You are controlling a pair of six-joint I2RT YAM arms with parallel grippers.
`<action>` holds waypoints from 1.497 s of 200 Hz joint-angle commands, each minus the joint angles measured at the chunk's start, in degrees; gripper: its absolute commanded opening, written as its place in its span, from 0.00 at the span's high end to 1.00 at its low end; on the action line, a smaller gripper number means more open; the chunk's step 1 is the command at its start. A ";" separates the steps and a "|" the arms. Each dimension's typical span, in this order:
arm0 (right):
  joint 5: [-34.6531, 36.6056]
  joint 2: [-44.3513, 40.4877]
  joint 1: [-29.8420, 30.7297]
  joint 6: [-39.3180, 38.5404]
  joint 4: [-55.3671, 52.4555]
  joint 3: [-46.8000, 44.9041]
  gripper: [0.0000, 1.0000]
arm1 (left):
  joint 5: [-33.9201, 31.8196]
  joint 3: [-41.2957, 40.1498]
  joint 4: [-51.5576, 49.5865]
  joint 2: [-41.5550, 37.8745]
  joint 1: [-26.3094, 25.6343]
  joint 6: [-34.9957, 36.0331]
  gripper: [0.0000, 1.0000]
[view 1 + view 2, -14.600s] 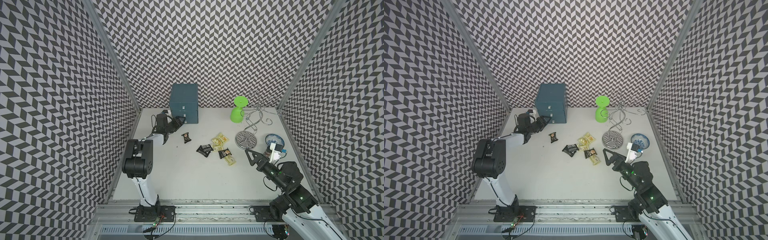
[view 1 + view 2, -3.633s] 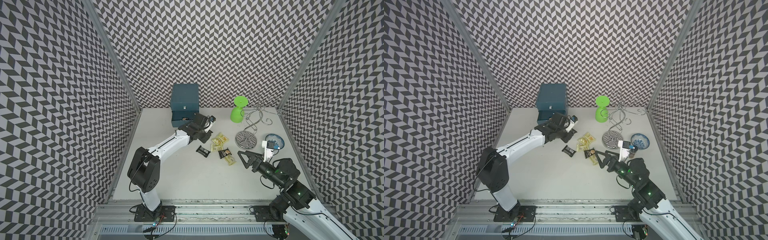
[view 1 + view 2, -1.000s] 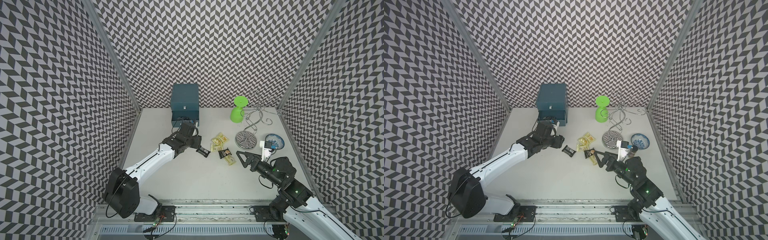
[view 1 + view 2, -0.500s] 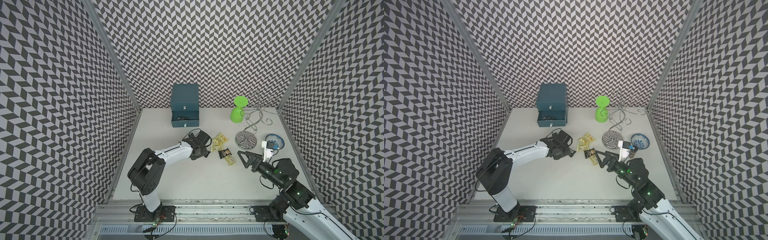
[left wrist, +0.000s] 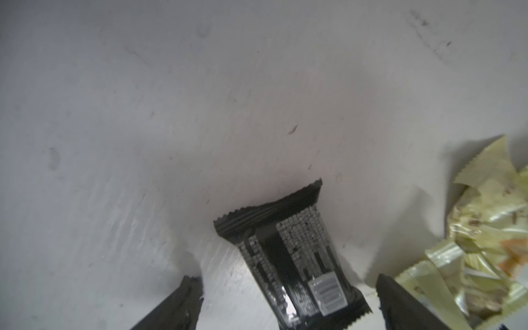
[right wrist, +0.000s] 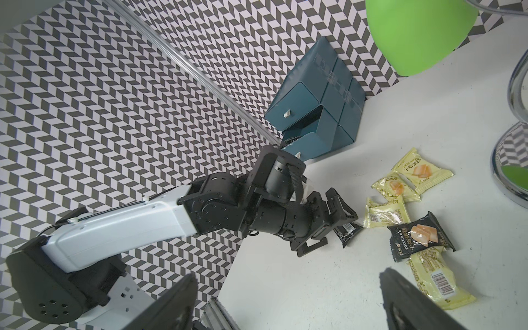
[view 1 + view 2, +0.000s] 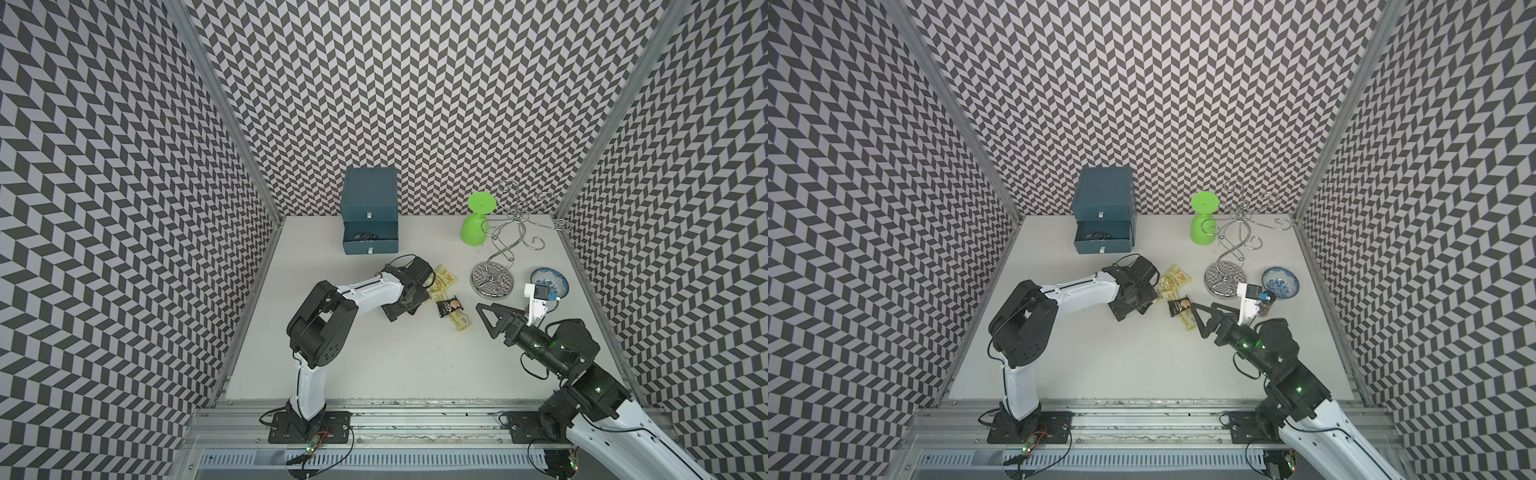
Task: Place the cookies into the drawer by color
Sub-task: Pick up the cookie at the center of the board.
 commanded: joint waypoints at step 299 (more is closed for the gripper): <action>2.30 -0.94 0.23 0.42 1.53 -0.94 0.01 | -1.80 14.43 -11.17 -6.56 0.35 13.98 0.58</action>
